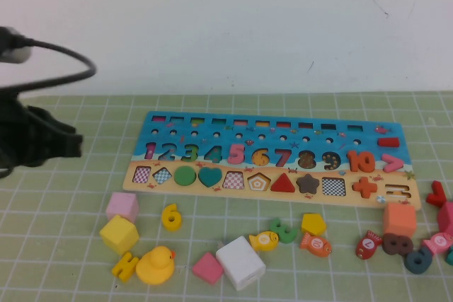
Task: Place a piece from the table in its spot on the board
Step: Pick up the "number 6"
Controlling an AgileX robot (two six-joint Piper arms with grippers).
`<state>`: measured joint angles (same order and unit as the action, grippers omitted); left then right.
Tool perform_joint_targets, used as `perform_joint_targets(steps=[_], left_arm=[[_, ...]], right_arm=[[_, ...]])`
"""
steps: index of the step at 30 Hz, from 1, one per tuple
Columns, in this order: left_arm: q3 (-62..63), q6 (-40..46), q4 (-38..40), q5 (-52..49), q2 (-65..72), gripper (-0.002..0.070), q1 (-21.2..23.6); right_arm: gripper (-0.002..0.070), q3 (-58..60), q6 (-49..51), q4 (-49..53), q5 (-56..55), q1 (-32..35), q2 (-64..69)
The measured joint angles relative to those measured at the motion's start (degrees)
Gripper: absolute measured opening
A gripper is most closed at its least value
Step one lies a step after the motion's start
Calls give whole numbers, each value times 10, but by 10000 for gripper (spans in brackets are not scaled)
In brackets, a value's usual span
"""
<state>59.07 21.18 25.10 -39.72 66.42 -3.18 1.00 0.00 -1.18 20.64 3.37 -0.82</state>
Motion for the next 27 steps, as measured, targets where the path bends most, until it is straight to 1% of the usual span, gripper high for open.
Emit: perform_joint_targets(steps=[4, 7, 10, 15, 17, 20, 22, 23, 27], left_arm=[[26, -17, 35, -19, 80, -2, -2], [56, -77, 17, -31, 132, 4, -19], [85, -164, -48, -32, 167, 34, -63], [119, -361, -193, -35, 213, 63, -166], [123, -408, -238, -34, 232, 65, -194], [125, -443, -264, -32, 265, 79, -221], [126, -459, -269, -32, 288, 113, -231], [129, -467, -270, -32, 299, 146, -233], [138, -497, -276, -36, 331, 307, -233]], right_arm=[[-3, 0, 0, 0, 0, 0, 0], [-3, 0, 0, 0, 0, 0, 0], [-3, 0, 0, 0, 0, 0, 0], [-3, 0, 0, 0, 0, 0, 0], [-3, 0, 0, 0, 0, 0, 0], [-3, 0, 0, 0, 0, 0, 0], [-3, 0, 0, 0, 0, 0, 0], [-3, 0, 0, 0, 0, 0, 0], [-3, 0, 0, 0, 0, 0, 0]])
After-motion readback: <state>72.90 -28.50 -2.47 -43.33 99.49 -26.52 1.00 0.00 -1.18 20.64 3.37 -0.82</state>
